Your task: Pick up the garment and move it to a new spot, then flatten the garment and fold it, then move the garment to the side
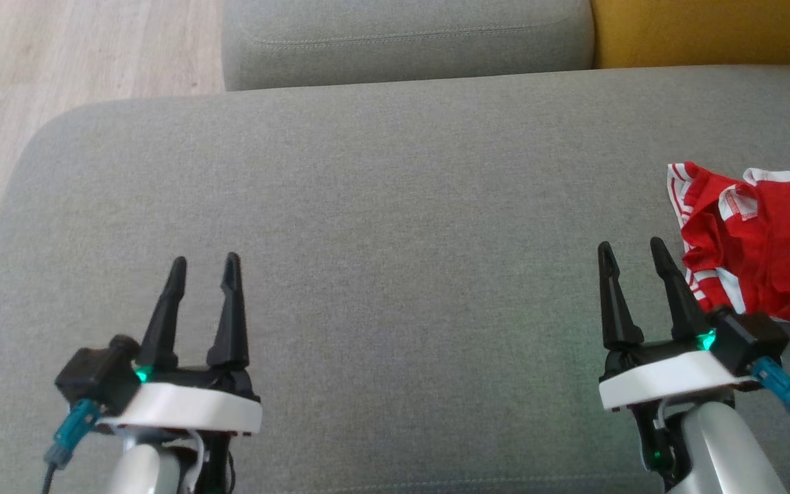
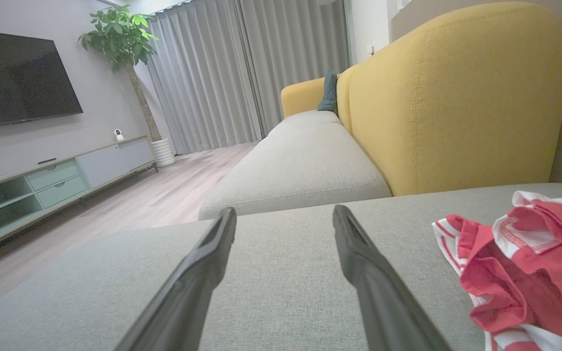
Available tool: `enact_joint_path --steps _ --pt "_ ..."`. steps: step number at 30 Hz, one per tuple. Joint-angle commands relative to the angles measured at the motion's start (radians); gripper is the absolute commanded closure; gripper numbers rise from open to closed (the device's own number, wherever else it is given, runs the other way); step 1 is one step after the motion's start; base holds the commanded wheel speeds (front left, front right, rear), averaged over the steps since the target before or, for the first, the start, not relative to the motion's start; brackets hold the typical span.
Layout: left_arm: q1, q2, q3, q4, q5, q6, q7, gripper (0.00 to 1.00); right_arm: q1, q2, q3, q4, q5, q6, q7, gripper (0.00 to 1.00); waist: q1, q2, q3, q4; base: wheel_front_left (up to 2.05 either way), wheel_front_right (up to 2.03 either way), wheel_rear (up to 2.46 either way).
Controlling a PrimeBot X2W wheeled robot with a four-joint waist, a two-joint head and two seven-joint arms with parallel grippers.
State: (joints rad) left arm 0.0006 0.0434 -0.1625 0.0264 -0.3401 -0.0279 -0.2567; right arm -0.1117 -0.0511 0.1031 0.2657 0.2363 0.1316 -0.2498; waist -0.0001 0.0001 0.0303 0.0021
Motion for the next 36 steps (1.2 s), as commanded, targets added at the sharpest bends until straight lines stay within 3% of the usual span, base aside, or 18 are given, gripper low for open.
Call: enact_joint_path --steps 1,21,22,36 --pt "-0.017 0.007 0.043 -0.038 0.002 -0.006 -0.005 0.00 -0.024 0.001 0.027 -0.044 0.007 -0.001 -0.012 0.00 0.0001 -0.0001 0.000 -0.002 0.00 0.00 0.00" --pt "-0.018 0.007 0.061 -0.043 -0.066 -0.033 -0.005 0.00 -0.004 0.001 0.006 -0.112 0.020 -0.001 -0.012 0.00 0.0001 -0.0001 0.003 -0.026 0.00 0.00 0.00" --pt "0.017 0.000 0.021 -0.004 -0.060 -0.031 0.000 1.00 0.004 0.000 -0.014 -0.075 0.012 0.000 -0.001 1.00 0.0001 -0.0001 0.003 -0.027 0.00 0.00 0.00" --pt "0.013 0.006 0.029 0.046 -0.179 -0.036 0.027 1.00 0.012 -0.006 -0.021 -0.038 0.146 0.000 0.025 1.00 0.0001 -0.0001 0.001 -0.025 0.00 0.00 0.00"
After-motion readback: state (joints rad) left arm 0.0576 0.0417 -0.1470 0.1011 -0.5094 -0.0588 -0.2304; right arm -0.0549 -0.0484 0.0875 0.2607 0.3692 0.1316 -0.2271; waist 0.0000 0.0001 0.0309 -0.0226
